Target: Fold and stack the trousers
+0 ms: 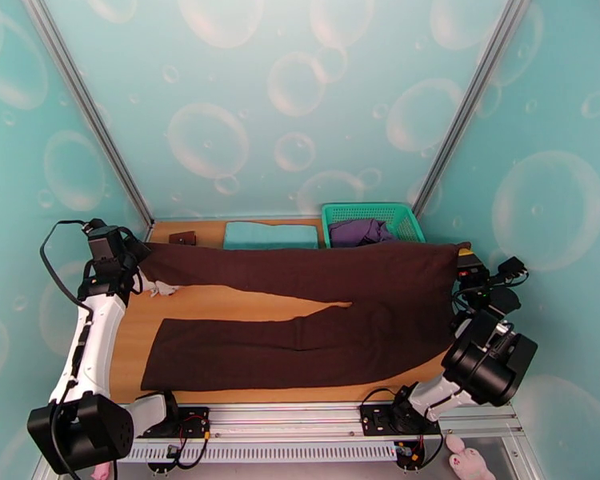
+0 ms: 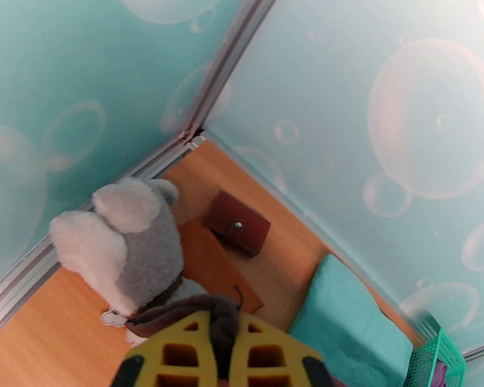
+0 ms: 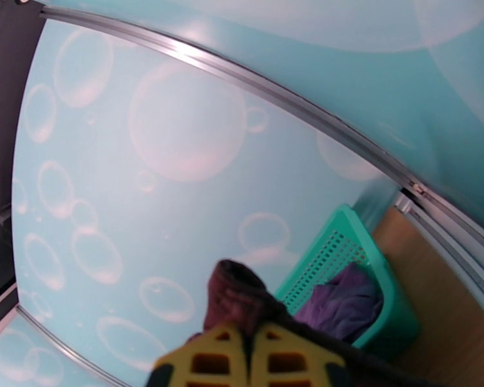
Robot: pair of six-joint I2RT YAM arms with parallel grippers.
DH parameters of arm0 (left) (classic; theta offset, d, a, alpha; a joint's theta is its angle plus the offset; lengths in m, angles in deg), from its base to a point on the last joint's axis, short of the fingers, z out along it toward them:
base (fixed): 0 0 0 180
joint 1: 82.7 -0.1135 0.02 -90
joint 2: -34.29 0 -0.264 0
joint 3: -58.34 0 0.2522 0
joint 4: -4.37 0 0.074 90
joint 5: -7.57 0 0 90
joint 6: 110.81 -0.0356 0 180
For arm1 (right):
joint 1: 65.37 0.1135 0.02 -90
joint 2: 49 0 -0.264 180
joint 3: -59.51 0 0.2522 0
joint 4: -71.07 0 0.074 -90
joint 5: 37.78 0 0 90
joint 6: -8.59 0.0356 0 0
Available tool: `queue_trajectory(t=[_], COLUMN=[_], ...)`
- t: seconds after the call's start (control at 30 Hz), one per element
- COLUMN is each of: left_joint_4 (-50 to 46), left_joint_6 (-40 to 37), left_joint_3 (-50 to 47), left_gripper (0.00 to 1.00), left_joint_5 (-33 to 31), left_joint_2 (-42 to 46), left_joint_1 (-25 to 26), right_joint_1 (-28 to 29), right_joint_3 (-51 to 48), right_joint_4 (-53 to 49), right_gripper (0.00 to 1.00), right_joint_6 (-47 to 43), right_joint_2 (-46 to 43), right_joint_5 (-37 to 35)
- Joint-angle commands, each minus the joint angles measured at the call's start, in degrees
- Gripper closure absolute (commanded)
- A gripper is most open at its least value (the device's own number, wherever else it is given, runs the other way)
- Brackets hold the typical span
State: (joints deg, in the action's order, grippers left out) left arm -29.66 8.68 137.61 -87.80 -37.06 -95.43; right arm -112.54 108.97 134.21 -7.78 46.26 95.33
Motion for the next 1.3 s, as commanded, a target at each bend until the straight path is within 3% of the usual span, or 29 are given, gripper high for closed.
queue_trajectory(t=[0.0, 0.17, 0.37, 0.43, 0.5, 0.67, 0.93, 1.27], left_joint_4=[8.25, 7.48, 0.91, -0.34, -0.94, -1.23, -2.27, -7.25], left_joint_6=[1.09, 1.31, 1.34, 2.04, 2.41, 2.97, 2.23, 3.11], left_joint_3=[1.49, 1.15, -1.09, -2.84, -4.80, -9.19, -14.11, -17.46], left_gripper=[1.00, 1.00, 1.00, 1.00, 1.00, 1.00, 1.00, 1.00], left_joint_5=[3.93, 1.91, -1.53, -0.91, 0.88, 6.79, 10.32, 9.00], left_joint_2=[-2.33, -1.43, 2.97, 4.24, 5.02, 6.57, 10.29, 20.19], left_joint_1=[-0.45, -0.45, -0.90, -1.82, -3.17, -7.48, -10.64, -11.66], right_joint_1=[1.08, 3.50, 3.73, 3.57, 2.91, -1.27, -4.49, -6.39], right_joint_3=[5.17, 8.33, 8.48, 8.86, 7.89, 6.40, 5.09, 7.68], right_joint_4=[19.34, 9.01, -18.24, -29.58, -34.80, -32.74, -25.89, -40.21], right_gripper=[1.00, 1.00, 1.00, 1.00, 1.00, 1.00, 1.00, 1.00], right_joint_6=[9.30, 2.44, -11.34, -17.01, -20.96, -20.07, -17.44, -26.09], right_joint_2=[4.48, 4.62, -2.54, -4.89, -6.51, -4.66, -1.20, -5.78], right_joint_5=[-0.35, 0.75, 1.80, 1.07, 0.35, 6.97, 13.09, 8.78])
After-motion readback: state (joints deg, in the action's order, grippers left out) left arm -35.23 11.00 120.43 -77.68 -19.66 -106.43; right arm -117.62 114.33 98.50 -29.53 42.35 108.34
